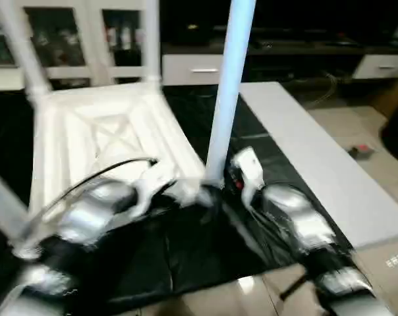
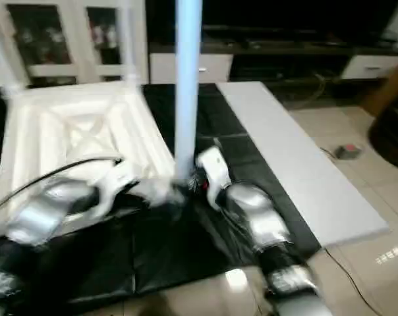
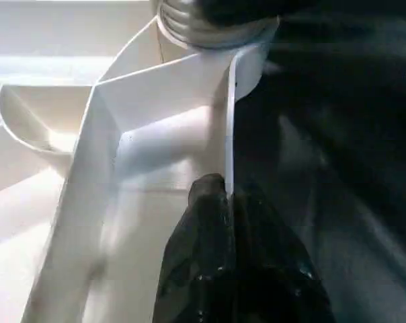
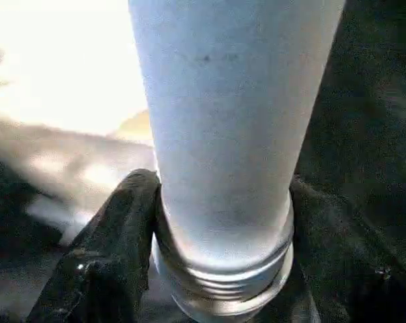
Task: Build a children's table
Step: Rotate leg to tighten
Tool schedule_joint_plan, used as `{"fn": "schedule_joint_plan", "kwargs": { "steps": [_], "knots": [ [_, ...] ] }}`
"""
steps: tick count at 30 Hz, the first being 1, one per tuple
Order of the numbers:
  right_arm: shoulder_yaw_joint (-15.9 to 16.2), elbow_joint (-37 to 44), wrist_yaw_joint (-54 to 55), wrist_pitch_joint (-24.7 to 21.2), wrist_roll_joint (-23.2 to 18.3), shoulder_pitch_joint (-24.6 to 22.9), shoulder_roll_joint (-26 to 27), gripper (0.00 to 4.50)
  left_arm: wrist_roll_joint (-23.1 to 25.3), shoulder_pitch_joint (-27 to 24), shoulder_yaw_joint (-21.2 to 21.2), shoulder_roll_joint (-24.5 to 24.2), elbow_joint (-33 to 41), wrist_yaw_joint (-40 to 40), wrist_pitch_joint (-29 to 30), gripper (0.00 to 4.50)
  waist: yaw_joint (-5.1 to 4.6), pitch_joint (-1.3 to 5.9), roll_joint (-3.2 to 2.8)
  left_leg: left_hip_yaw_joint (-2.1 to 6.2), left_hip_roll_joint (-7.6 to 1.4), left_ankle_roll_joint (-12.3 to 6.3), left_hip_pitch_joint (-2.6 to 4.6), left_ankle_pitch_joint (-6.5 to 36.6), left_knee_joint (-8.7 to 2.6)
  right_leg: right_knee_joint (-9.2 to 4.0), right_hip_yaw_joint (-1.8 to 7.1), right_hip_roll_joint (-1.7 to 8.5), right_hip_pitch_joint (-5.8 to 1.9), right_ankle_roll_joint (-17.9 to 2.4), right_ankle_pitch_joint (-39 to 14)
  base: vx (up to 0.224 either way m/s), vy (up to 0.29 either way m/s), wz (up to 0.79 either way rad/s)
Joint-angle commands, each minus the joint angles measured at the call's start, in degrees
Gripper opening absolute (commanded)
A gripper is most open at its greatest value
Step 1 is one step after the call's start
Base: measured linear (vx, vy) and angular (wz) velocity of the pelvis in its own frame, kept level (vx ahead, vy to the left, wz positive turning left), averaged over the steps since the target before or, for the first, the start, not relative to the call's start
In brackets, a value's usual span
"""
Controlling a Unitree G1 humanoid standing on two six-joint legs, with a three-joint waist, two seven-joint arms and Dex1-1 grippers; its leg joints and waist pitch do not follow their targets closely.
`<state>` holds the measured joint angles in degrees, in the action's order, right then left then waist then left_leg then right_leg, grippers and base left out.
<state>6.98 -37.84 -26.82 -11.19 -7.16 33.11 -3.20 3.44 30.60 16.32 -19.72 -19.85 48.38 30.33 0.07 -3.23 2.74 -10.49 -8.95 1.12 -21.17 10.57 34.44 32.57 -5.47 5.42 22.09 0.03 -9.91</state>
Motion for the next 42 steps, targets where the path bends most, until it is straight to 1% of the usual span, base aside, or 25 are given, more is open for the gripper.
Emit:
{"fn": "schedule_joint_plan", "kwargs": {
  "steps": [1, 2, 4, 5, 6, 7, 8, 9, 10, 11, 12, 13, 14, 15, 16, 17, 18, 19, 20, 23, 26, 28, 34, 35, 42],
  "knots": [
    [-0.4, -5.3, 8.3, -0.4, 0.6, 2.5, 3.7, 2.63, 0.5, 2.3, -0.5, 4.0, -2.2, -6.9, 1.5, 0.0, -1.34, 2.26, -1.35, 4.47, -4.94, 7.95, 1.66, 42.2, -6.9, -4.82, 0.46, 3.6, -1.16, -4.7, -34.8, 0.0, 0.0, 0.0],
    [-0.4, -5.4, 8.4, -0.4, 0.6, 2.6, 3.8, 2.63, 0.6, 2.4, -0.5, 4.1, -2.2, -7.0, 1.5, 0.0, -1.58, 2.19, -1.62, 4.33, -5.34, 8.38, 0.93, 46.1, -8.5, -3.18, 0.0, 2.68, -2.21, -5.1, -30.3, -0.054, 0.03, -0.07],
    [-1.8, -9.1, 14.1, 0.2, 0.3, 5.1, 6.4, 2.63, 0.9, 3.6, -1.3, 5.7, -4.1, -9.9, 1.2, 0.0, -1.31, 2.12, -1.56, 3.12, -5.72, 8.33, 0.23, 47.4, -10.31, -0.38, 0.46, 1.9, -2.53, -6.4, -25.0, -0.027, 0.015, -0.03],
    [-3.1, -13.0, 19.6, 1.4, 0.2, 7.7, 9.3, 2.62, 1.0, 5.0, -2.5, 7.7, -6.3, -13.3, 0.5, 0.0, -0.81, 1.77, -0.39, 1.01, -4.73, 7.42, 0.58, 46.1, -10.68, -0.31, 0.8, 1.15, -1.37, -6.0, -29.2, -0.055, -0.046, 0.13],
    [-3.4, -13.8, 20.5, 1.9, 0.3, 8.3, 10.0, 2.62, 1.1, 5.3, -2.8, 8.1, -6.8, -14.0, 0.4, 0.0, -0.66, 1.84, -0.13, 0.6, -3.86, 7.34, 1.84, 44.1, -9.03, -2.26, 0.83, 1.72, 0.04, -5.1, -35.7, -0.055, -0.046, 0.13],
    [-3.6, -14.5, 21.2, 2.3, 0.4, 8.8, 10.6, 2.62, 1.1, 5.5, -3.0, 8.4, -7.2, -14.6, 0.3, 0.0, -1.21, 1.46, 1.68, 0.66, -0.21, 5.03, 8.85, 31.0, 3.52, -13.0, -0.34, 6.39, 6.66, -0.4, -56.4, -0.02, -0.071, 0.09],
    [-3.9, -16.4, 22.1, 4.6, 1.2, 10.0, 12.0, 2.62, 1.3, 6.1, -3.6, 9.2, -8.1, -16.0, 0.2, 0.0, -1.47, 1.68, 1.97, 1.42, 0.08, 3.38, 7.93, 22.1, 5.47, -13.68, -0.11, 9.15, 4.96, 0.5, -61.2, 0.049, 0.004, -0.33],
    [-4.1, -17.0, 20.9, 5.5, 0.9, 10.3, 12.5, 2.62, 1.4, 6.3, -3.7, 9.4, -8.2, -16.3, 0.3, 0.0, -1.11, 1.71, 0.86, 2.53, -2.0, 1.61, 1.5, 14.2, 1.63, -11.08, -1.82, 10.37, -3.22, 3.5, -57.2, 0.049, 0.004, -0.33],
    [-4.4, -17.1, 18.5, 6.2, 0.1, 10.5, 13.0, 2.62, 1.3, 6.2, -3.8, 9.4, -8.0, -16.2, 0.4, 0.0, -0.61, 2.24, -1.76, 4.42, -5.99, 2.5, 0.71, 22.6, -3.82, -6.24, -3.96, 6.13, -5.45, 2.4, -38.4, 0.089, 0.1, -0.47],
    [-4.5, -16.6, 15.9, 7.0, -0.5, 10.4, 13.2, 2.62, 1.3, 6.1, -3.8, 9.1, -7.6, -15.9, 0.5, 0.0, -1.2, 2.31, -2.53, 5.1, -8.11, 3.13, -0.11, 30.7, -7.05, 0.92, -3.61, 3.75, -6.34, -0.2, -23.4, 0.022, 0.084, -0.12],
    [-4.7, -16.2, 12.9, 8.3, -1.2, 10.4, 13.3, 2.62, 1.4, 5.8, -3.5, 8.7, -7.2, -15.3, 0.2, 0.0, -1.18, 1.31, -2.61, 4.13, -7.58, 5.01, 0.19, 42.3, -10.42, 4.31, -2.9, 1.16, -3.75, -3.7, -6.9, 0.022, 0.084, -0.12],
    [-4.9, -15.7, 11.4, 8.9, -1.7, 10.2, 13.1, 2.62, 1.3, 5.6, -3.3, 8.3, -7.0, -14.7, 0.2, 0.0, -0.62, 1.83, -0.38, 3.49, -6.57, 5.28, 3.2, 44.0, -9.1, 2.73, -0.1, 2.27, -1.64, -5.8, -9.5, 0.0, 0.0, 0.0],
    [-4.9, -15.6, 11.1, 9.0, -1.8, 10.2, 13.1, 2.62, 1.3, 5.6, -3.3, 8.2, -6.9, -14.6, 0.2, 0.0, -0.69, 1.83, 0.74, 3.49, -5.01, 6.27, 3.16, 40.9, -6.96, -0.33, 1.29, 4.07, -1.23, -5.9, -19.9, 0.066, -0.077, 0.23],
    [-4.8, -14.9, 10.3, 9.2, -1.8, 9.9, 12.7, 2.62, 1.2, 5.4, -3.1, 7.9, -6.7, -14.1, 0.1, 0.0, 0.03, 2.27, 1.22, 2.85, -3.66, 6.16, 3.34, 35.0, -4.86, -3.06, 2.11, 5.99, -0.33, -5.3, -31.0, 0.066, -0.077, 0.23],
    [-4.0, -12.9, 7.6, 10.1, -1.5, 8.8, 11.0, 3.17, 1.1, 5.0, -2.6, 6.8, -6.4, -12.3, -0.5, 0.0, 1.8, 2.8, 1.41, 2.74, -3.34, 1.93, 1.05, 15.1, -2.79, -4.45, 4.37, 8.46, -1.76, -4.2, -39.6, 0.019, -0.076, 0.01],
    [-3.8, -12.5, 7.1, 10.2, -1.5, 8.5, 10.7, 3.31, 1.1, 4.9, -2.5, 6.6, -6.3, -12.0, -0.5, 0.0, 2.32, 2.95, 1.18, 2.72, -3.72, 1.2, 0.09, 10.3, -3.37, -3.87, 4.34, 8.1, -2.54, -4.5, -35.7, 0.01, -0.065, -0.1],
    [-3.0, -10.3, 4.6, 10.1, -1.5, 7.2, 9.2, 3.31, 1.2, 4.4, -1.8, 5.6, -5.8, -9.8, -1.8, 0.0, 2.63, 3.34, 0.68, 2.38, -4.33, 0.71, -0.17, 4.8, -4.26, -2.29, 3.5, 6.31, -2.47, -6.5, -24.1, 0.01, -0.065, -0.1],
    [-2.9, -10.0, 4.4, 10.1, -1.5, 7.1, 9.0, 3.37, 1.2, 4.4, -1.7, 5.5, -5.7, -9.5, -2.0, 0.0, 2.69, 3.34, 0.57, 2.29, -4.43, 0.07, 0.01, 4.7, -4.56, -1.85, 3.23, 5.62, -2.2, -7.5, -19.2, 0.003, -0.058, -0.08],
    [-1.3, -5.5, -0.4, 8.8, -2.0, 4.6, 6.5, 3.51, 1.1, 3.7, -1.0, 4.1, -4.9, -6.7, -2.7, 0.0, 2.43, 3.04, 0.03, 1.7, -4.45, 0.89, 0.93, 14.4, -4.89, -2.18, 3.22, 4.56, -0.95, -10.3, -19.7, 0.035, -0.06, 0.02],
    [1.7, 3.1, -10.2, 5.4, -3.3, 0.0, 1.7, 3.76, 0.9, 2.8, -0.2, 2.0, -3.5, -3.5, -2.8, 0.0, 2.9, 3.23, 0.36, 1.51, -4.49, 0.03, 0.23, 14.0, -5.03, -2.02, 3.51, 4.27, -1.99, -10.6, -15.8, 0.038, -0.058, 0.01],
    [3.6, 9.9, -15.7, 3.7, -3.8, -3.8, -2.9, 3.76, 0.2, 2.1, 0.7, -0.1, -2.5, 0.1, -5.2, 0.0, 3.0, 3.18, 0.12, 1.77, -4.61, 0.13, -0.36, 11.8, -5.23, -2.13, 3.43, 4.22, -2.38, -9.9, -15.9, 0.01, -0.018, -0.01],
    [4.2, 17.0, -20.4, 1.4, -5.9, -7.5, -6.8, 3.76, -0.1, 1.6, 1.0, -1.9, -2.0, 2.6, -8.2, 0.0, 3.34, 3.26, -0.03, 1.46, -4.85, 0.17, 0.4, 11.1, -5.03, -2.19, 3.57, 3.97, -1.92, -10.6, -14.1, 0.0, 0.0, 0.0],
    [3.6, 29.5, -24.5, -3.5, -10.2, -14.4, -13.1, 3.76, 0.5, -0.6, 2.7, -11.1, -1.2, 13.1, -12.6, 0.0, 3.86, 2.99, -0.76, 1.39, -4.86, 1.46, 0.86, 12.5, -5.49, -2.07, 3.48, 3.42, -1.79, -11.6, -12.3, 0.0, 0.0, 0.0],
    [3.0, 31.4, -24.6, -4.6, -10.4, -15.8, -13.7, 3.76, 0.0, -1.6, 2.2, -14.2, -0.2, 15.7, -11.5, 0.0, 3.87, 2.79, -1.32, 1.48, -4.8, 2.22, 1.0, 14.7, -5.67, -2.32, 3.46, 3.49, -1.7, -11.5, -14.6, 0.0, 0.0, 0.0],
    [1.1, 33.2, -21.6, -6.5, -10.6, -16.9, -13.9, 3.76, 0.1, -3.7, -0.9, -17.6, 2.2, 12.9, -8.3, 0.0, 3.41, 2.17, -0.99, 1.93, -4.7, 4.23, 1.42, 20.8, -5.86, -3.62, 3.48, 3.86, -1.19, -8.4, -27.4, 0.0, 0.0, 0.0]
  ]
}}
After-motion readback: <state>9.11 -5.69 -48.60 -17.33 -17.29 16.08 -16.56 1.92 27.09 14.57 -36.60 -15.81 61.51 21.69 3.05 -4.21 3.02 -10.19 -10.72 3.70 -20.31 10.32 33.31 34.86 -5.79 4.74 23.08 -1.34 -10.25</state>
